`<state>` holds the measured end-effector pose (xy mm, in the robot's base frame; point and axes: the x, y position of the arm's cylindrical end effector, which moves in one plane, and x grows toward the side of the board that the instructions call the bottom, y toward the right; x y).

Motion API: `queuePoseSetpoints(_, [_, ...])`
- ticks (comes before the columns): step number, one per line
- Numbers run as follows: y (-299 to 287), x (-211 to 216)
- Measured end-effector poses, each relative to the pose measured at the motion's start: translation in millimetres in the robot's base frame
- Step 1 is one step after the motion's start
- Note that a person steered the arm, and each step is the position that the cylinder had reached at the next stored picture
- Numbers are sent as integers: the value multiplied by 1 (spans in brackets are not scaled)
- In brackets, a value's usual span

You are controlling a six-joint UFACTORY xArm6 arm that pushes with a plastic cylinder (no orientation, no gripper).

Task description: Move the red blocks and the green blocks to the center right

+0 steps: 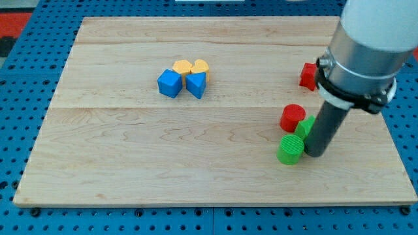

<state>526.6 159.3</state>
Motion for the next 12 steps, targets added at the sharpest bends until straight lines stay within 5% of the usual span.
queuePoseSetpoints(3, [-1, -65])
queuePoseSetpoints(4, [-1, 4])
queuePoseSetpoints(5, [-42, -22])
queuePoseSetpoints(7, [-23, -85])
queuePoseSetpoints(8, [-44, -85])
queuePoseSetpoints(10, [-2, 3])
queuePoseSetpoints(11, [-49, 25])
queuePoseSetpoints(12, [-64, -5])
